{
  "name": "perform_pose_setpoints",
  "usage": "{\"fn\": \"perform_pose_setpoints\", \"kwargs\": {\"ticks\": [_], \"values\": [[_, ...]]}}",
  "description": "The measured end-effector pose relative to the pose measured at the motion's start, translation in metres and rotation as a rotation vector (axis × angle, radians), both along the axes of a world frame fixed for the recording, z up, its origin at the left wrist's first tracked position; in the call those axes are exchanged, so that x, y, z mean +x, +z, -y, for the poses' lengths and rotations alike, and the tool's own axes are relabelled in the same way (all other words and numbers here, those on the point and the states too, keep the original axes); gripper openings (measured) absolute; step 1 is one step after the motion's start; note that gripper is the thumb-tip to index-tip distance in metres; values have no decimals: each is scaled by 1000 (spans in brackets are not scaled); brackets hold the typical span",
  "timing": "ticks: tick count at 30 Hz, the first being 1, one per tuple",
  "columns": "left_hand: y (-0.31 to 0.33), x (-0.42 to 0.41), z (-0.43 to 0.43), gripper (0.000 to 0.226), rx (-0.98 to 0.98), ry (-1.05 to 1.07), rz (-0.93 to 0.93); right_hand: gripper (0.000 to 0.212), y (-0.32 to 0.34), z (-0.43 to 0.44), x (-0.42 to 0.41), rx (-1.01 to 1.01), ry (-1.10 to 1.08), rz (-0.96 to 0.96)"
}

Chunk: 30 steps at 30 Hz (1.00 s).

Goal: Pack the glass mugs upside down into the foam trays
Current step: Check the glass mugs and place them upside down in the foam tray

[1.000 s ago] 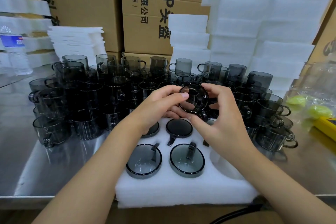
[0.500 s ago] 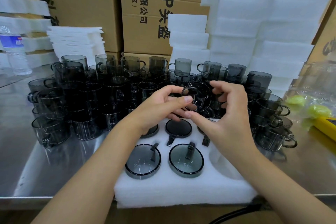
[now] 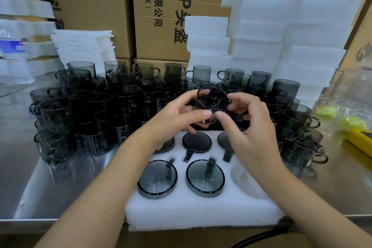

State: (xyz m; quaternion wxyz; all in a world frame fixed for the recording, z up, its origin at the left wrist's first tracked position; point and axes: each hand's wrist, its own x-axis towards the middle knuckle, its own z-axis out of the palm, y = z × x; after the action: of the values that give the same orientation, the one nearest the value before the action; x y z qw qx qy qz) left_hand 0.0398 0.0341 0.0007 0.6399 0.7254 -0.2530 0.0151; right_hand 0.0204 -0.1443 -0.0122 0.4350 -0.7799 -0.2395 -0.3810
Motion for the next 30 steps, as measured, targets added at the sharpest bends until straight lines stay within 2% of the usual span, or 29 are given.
{"fn": "perform_pose_setpoints", "kwargs": {"ticks": [6,8,13,19,22,25,26,30], "values": [[-1,1,-1,49,-23,-10,-3,25,1,0,-2,14,32,-35],[-2,1,-1,51,-17,-12,9,31,1,-1,-3,9,40,-51],[-4,5,1,53,7,-50,-22,65,1,-1,-2,7,50,-145],[-6,8,2,59,47,-56,-47,65,0,-2,-1,-31,36,-143],[-5,8,2,67,36,-64,-56,55,6,6,-6,114,29,-125],[-4,7,1,65,54,-69,-58,41,15,23,-14,362,119,-306],[-4,7,1,64,65,-69,-55,40,18,31,-18,348,146,-384],[-4,7,1,63,76,-62,-63,36,17,60,-41,-19,149,-531]]}}
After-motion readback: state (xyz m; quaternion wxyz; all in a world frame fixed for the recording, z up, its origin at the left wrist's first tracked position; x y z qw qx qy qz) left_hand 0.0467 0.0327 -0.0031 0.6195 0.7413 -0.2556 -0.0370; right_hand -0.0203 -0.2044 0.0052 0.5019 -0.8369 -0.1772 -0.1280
